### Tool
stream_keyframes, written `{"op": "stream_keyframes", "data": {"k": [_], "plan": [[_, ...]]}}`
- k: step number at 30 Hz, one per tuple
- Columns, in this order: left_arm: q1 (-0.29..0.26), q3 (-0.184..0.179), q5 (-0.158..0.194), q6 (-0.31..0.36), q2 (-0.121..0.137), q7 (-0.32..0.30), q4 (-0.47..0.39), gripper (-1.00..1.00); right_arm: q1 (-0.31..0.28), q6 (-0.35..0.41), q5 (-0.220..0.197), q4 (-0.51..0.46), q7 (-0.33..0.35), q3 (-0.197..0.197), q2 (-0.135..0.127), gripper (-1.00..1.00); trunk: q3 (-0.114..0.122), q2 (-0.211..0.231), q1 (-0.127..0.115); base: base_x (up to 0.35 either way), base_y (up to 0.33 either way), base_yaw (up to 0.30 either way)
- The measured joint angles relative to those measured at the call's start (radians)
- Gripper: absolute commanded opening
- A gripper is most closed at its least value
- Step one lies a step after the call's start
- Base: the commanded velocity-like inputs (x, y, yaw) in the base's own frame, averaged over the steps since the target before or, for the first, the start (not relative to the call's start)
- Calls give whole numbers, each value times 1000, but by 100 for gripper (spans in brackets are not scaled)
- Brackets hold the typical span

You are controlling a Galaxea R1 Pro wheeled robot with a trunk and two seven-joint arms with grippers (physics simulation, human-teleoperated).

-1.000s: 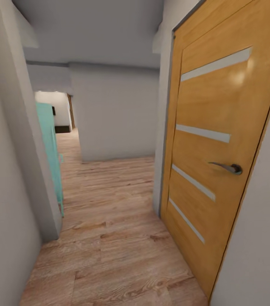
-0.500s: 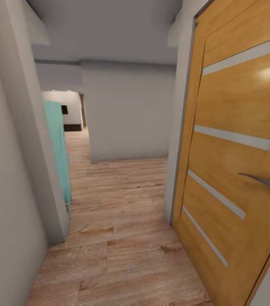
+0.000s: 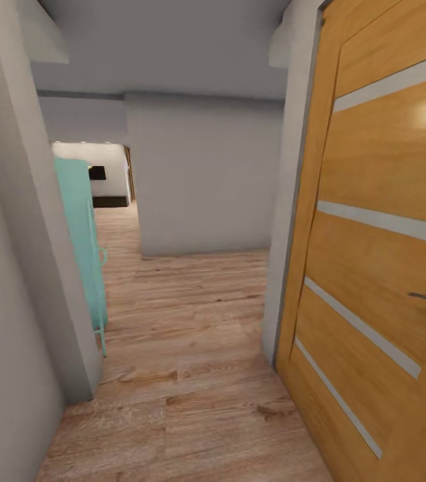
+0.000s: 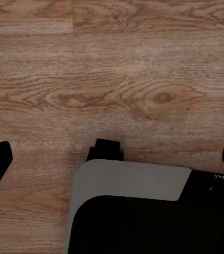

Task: Move the two storage containers from the living room to the garage. In the garage, place one container on the floor and stack the other container on top of it (either order is fine).

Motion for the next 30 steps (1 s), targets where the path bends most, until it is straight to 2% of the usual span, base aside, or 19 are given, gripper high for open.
{"op": "stream_keyframes", "data": {"k": [25,30], "plan": [[0,0,0,0,0,0,0,100,0,0,-1,0,0,0,0,100,0,0,0,321,0,0],[0,0,0,0,0,0,0,100,0,0,0,0,0,0,0,100,0,0,0,321,0,165]]}}
